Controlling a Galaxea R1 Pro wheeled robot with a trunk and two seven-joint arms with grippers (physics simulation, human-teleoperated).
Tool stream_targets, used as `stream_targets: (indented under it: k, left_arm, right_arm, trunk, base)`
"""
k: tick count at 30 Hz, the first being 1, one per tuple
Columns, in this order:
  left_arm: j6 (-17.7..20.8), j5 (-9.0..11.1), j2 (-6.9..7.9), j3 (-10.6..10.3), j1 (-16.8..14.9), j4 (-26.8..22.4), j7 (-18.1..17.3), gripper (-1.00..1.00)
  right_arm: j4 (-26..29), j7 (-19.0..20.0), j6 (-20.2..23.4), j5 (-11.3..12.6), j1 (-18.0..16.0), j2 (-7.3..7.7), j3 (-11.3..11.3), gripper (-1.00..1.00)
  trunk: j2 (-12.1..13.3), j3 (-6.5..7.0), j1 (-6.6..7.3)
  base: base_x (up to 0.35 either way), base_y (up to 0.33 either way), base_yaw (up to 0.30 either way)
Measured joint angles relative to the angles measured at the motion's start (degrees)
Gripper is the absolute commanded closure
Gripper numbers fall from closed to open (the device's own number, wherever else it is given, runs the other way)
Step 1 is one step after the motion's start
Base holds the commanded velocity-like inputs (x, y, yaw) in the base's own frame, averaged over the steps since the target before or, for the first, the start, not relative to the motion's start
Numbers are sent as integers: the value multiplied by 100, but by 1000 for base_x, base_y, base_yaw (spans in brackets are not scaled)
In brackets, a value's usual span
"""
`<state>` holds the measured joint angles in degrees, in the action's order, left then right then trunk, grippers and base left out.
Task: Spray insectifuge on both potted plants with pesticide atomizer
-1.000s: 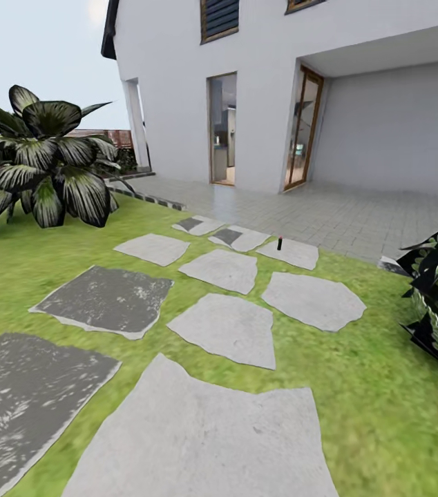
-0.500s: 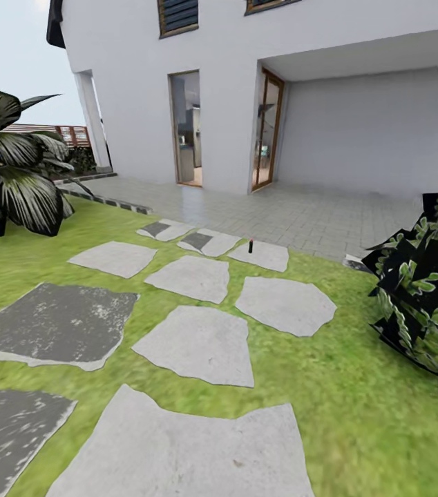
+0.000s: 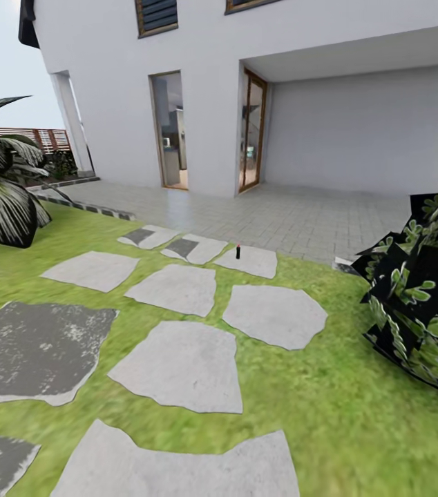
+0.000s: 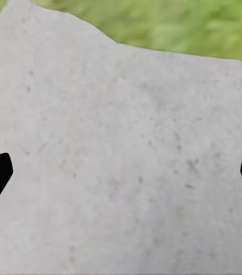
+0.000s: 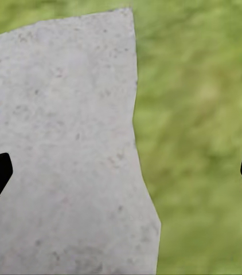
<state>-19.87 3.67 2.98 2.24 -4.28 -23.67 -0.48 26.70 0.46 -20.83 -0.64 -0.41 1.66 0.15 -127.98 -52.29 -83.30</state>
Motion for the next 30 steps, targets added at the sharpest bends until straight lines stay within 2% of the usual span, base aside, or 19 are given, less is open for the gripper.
stream_targets:
  k: [30]
  left_arm:
    - [0,0,0,1,0,-1,0,-100]
  right_arm:
    - [-6,-5,0,-4,0,0,9,-100]
  trunk:
    - [0,0,0]
  base:
    - [339,-67,0]
